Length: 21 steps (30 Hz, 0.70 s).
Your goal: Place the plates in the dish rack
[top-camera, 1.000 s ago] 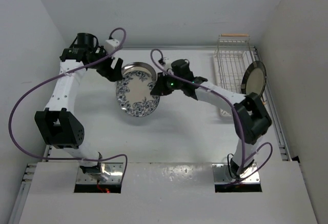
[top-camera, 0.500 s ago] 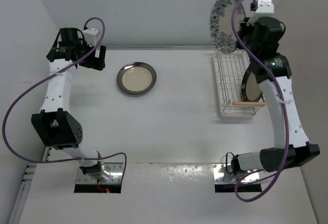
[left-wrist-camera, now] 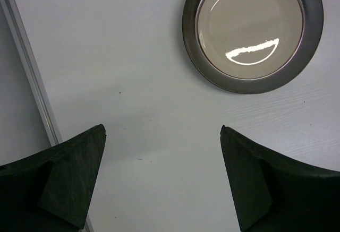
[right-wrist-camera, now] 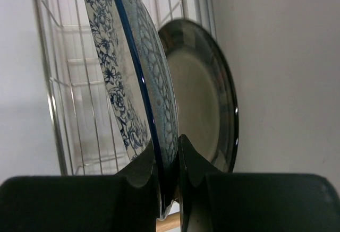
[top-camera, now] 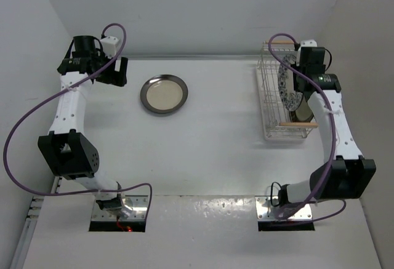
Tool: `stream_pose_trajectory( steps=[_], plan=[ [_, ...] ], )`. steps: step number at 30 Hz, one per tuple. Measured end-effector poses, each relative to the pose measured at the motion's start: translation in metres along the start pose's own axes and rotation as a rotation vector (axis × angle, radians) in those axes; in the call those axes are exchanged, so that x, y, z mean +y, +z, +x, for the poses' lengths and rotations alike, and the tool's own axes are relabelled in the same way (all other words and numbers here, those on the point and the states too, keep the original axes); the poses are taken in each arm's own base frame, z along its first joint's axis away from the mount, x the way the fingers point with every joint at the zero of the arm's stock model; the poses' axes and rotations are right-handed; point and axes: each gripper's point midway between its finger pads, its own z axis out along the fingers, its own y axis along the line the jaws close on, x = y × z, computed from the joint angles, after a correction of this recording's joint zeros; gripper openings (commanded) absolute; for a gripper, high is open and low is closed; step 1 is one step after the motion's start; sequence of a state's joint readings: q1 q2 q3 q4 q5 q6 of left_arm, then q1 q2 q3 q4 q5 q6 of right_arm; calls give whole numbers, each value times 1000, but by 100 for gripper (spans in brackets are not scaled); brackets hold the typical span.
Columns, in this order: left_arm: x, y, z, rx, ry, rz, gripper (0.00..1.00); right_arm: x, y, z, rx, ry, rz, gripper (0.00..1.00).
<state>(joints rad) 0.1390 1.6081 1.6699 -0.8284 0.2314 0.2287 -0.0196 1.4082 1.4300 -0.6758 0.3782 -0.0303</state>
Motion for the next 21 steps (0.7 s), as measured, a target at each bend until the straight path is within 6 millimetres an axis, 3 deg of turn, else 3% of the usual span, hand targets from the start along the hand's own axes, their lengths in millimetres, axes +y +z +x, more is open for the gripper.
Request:
stream_pose_trajectory(
  steps=[4,11,21],
  plan=[
    [-1,1,2,4,-5,2,93,3,11,25,63,-14,-8,0],
    [-3,6,13,33,-13,10,93,11,25,51,111,2,-11,0],
    [-1,6,15,36,-17,7,93,14,32,64,133,13,8,0]
  ],
)
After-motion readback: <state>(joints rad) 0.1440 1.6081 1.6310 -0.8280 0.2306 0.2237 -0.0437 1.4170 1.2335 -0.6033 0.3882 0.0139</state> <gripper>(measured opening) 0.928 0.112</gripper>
